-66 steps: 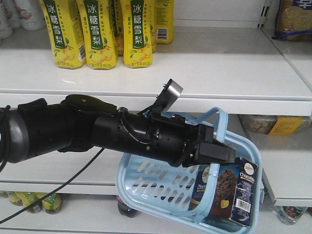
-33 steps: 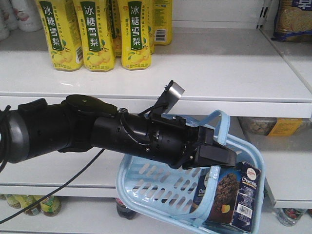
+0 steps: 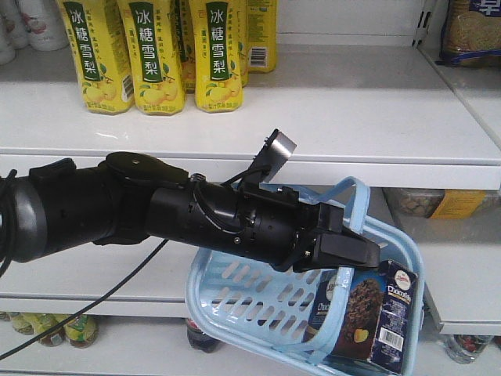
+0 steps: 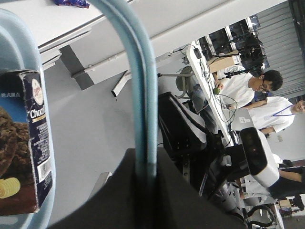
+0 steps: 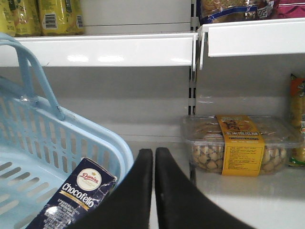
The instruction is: Left arm holds basket, right arm returns cookies
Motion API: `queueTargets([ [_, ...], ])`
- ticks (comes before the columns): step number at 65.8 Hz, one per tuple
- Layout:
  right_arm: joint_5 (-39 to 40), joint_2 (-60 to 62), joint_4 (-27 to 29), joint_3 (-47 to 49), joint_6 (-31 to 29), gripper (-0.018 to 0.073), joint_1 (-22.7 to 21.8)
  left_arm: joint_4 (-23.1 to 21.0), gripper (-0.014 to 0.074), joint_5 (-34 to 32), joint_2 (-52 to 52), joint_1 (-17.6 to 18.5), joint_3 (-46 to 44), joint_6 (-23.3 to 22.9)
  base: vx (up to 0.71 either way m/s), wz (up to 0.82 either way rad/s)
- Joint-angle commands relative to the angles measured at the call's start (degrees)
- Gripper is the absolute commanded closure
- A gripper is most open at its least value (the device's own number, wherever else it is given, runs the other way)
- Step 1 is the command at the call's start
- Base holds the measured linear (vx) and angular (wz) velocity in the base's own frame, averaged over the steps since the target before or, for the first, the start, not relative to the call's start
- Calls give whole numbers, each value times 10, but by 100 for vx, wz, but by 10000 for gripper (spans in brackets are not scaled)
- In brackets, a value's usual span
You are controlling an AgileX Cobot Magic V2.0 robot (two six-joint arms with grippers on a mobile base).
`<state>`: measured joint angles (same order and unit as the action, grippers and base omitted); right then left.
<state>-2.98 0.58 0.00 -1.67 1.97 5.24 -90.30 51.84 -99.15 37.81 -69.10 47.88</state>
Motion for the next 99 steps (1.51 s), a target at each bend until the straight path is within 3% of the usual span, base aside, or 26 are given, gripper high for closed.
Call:
queueTargets([
  [1,58,6,-4,-1,-5,563,-1,-67,603,-14,31,-5,-23,17,0,0],
  [9,64,6,0,10,-5,563,-1,-67,603,-14,31,-5,-23,17,0,0],
  [31,-63,-146,6,177,-2,563,-1,-67,603,-14,31,-5,-23,17,0,0],
  [48,-21,-256,33,198,13,563,-1,-67,603,-14,31,-5,-23,17,0,0],
  [54,-18,-269,40,198,15,563,-1,-67,603,-14,31,-5,-23,17,0,0],
  [64,-18,-274,98,198,14,563,-1,-67,603,-14,31,-5,-23,17,0,0],
  [73,-15,-274,100,198,4,556,-1,-67,603,-14,31,-5,-23,17,0,0],
  [86,-15,-274,100,198,4,449,-1,-67,603,-14,31,-5,-23,17,0,0],
  [99,-26,-274,106,198,11,204,-1,-67,603,-14,31,-5,-23,17,0,0],
])
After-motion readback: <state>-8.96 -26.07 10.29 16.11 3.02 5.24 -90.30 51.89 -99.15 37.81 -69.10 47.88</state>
